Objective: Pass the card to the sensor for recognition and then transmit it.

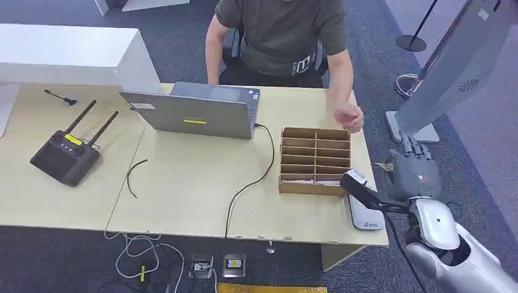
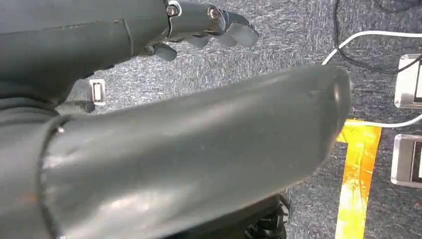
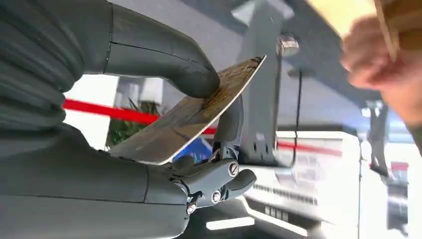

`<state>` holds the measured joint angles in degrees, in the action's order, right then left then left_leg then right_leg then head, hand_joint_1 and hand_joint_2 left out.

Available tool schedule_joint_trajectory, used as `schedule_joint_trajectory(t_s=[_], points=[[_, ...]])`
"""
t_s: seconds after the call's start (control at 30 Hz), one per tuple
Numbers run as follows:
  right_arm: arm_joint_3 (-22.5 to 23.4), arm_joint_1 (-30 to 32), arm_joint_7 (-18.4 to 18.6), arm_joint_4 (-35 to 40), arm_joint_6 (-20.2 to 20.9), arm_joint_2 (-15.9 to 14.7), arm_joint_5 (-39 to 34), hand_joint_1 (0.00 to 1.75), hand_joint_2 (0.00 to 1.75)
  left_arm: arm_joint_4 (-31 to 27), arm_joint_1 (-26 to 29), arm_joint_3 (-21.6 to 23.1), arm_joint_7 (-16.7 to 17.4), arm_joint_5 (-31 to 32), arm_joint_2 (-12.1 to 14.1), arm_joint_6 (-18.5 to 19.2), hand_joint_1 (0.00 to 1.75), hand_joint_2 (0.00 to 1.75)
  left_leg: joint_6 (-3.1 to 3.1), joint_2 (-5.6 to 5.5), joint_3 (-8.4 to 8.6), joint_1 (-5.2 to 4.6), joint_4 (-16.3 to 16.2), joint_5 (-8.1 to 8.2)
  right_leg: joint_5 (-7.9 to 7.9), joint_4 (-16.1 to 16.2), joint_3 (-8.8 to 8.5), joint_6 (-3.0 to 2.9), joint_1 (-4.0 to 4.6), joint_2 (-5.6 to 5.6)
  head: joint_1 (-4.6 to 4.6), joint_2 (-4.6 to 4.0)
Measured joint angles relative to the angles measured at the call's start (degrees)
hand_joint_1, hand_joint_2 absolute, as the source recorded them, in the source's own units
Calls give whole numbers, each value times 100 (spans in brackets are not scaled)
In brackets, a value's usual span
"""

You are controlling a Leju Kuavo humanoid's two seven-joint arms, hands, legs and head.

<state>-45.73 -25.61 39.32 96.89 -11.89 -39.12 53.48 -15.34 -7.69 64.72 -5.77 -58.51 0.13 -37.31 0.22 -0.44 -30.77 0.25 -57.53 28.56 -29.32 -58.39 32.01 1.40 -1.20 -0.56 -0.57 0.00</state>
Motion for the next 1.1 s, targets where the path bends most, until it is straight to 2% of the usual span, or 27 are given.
schedule_joint_trajectory(t_s=[0.27, 0.43, 0.57, 0.7, 0.87, 1.1], points=[[225, -448, -53, 698, 173, -210, 359, 175, 175, -55, -72, 0, 0, 13, 4, 2, 0, 0, 0, 0, -2, 1, 0, 0, 0, 0, 2, 0, 2, 0, 2, 0], [223, -605, -217, 731, 177, -188, 328, 175, 175, -59, -86, 0, 0, 28, 4, 2, 0, 0, 0, -1, -6, 3, 1, 0, 0, -1, 1, 0, 4, -1, 0, 0], [214, -681, -512, 671, -42, -59, 243, 175, 175, -61, -89, 0, 0, 28, -11, 11, 0, 0, 0, -3, -8, 5, 1, 0, 0, -1, 1, 0, 5, -3, 0, 0], [125, -739, -905, 368, -57, 174, 190, 175, 175, -61, -90, 4, 31, 92, -30, 28, 0, 0, -1, -5, -9, 7, 2, 0, 0, -2, 1, -1, 7, -5, 2, 0], [37, -747, -988, 51, -55, 433, 256, 175, 175, -61, -89, 9, 107, 192, -55, 53, 0, 0, -3, -6, -10, 7, 1, -2, 0, -2, 2, -1, 7, -6, 0, 0], [18, -739, -944, -216, 26, 566, 356, 175, 175, -61, -94, 48, 166, 282, -83, 81, 0, 0, -4, -6, -11, 6, 1, -2, -1, -2, 5, -1, 7, -5, 0, 0]])
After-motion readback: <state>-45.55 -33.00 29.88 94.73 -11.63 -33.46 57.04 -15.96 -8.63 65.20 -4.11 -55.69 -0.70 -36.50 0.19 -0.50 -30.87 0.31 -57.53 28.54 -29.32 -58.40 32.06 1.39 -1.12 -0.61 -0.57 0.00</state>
